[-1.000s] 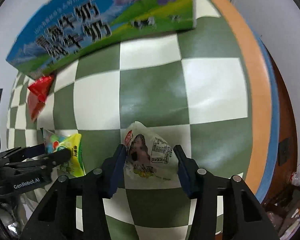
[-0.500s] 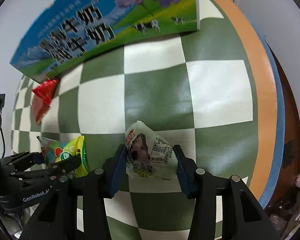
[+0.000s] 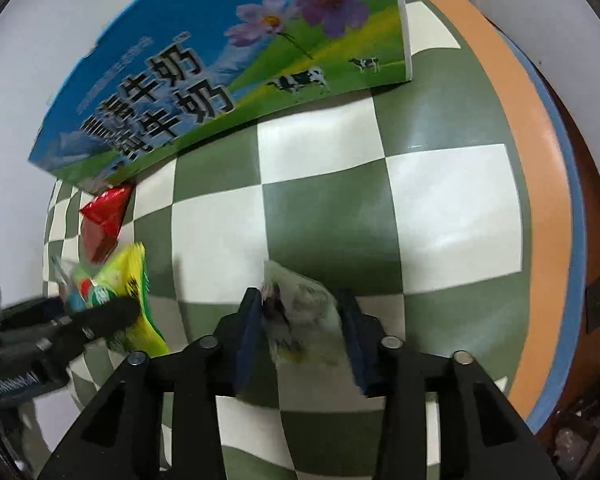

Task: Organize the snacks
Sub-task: 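Grasp the clear candy-ball bag with left tool while right tool grasps the white wrapped packet, then carry both packets into the cardboard box and open both tools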

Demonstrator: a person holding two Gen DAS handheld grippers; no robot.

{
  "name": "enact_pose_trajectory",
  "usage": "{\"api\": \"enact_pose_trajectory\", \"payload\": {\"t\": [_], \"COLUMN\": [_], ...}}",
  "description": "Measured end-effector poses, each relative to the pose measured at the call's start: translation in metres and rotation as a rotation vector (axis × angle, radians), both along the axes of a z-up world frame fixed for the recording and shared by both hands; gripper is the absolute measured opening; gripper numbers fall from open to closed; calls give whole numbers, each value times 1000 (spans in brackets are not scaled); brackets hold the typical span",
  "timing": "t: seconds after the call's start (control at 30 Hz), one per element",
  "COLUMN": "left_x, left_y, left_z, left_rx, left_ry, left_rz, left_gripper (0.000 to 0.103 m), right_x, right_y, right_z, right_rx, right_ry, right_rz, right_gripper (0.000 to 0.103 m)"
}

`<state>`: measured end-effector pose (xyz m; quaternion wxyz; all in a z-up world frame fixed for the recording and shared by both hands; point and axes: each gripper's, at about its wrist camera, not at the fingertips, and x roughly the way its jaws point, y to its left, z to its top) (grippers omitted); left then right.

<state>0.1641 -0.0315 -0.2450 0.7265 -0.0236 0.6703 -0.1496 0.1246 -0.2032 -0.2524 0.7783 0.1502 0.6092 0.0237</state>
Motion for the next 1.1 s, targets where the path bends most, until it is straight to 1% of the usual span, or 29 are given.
{"api": "enact_pose_trajectory", "payload": {"t": [0.03,0.1,0.17,0.23,0.33,0.43,0.47,0.53,0.63,0.7,0.73,0.77,0.83,0.93,1.03,1.1], "left_x": [0,2,3,2,0,0,1,2,10,18,24,30,46,76,103,120], "left_y": [1,0,-2,-2,-4,3,5,9,18,17,14,15,11,13,20,27], "left_z": [-7,-18,-25,-26,-19,4,16,34,78,105,111,124,136,149,149,141], "left_rx": [2,4,8,6,3,-8,-19,-39,-95,-117,-121,-129,-134,-104,-58,-18], "left_ry": [18,41,54,58,38,-2,-23,-47,-114,-159,-173,-194,-227,-275,-292,-284], "left_rz": [6,14,19,25,26,25,28,32,43,38,36,37,41,56,73,88], "left_gripper": [55,55,55,55,55,55,55,55,55,55,55,55,56,56,56,56], "right_x": [4,8,10,10,5,3,3,4,8,15,21,25,40,71,96,108], "right_y": [0,1,4,8,14,14,14,11,6,5,2,-1,-9,-14,-17,-12], "right_z": [-6,-13,-18,-15,-2,10,14,29,64,84,101,111,142,170,180,178], "right_rx": [9,18,2,-15,-31,4,17,62,89,112,126,128,120,82,72,68], "right_ry": [18,21,24,11,-38,-64,-68,-96,-163,-201,-236,-256,-313,-374,-371,-342], "right_rz": [5,9,25,41,56,42,41,24,19,13,7,8,13,20,40,69], "right_gripper": [51,54,52,45,44,44,44,43,43,43,40,39,39,39,39,39]}}
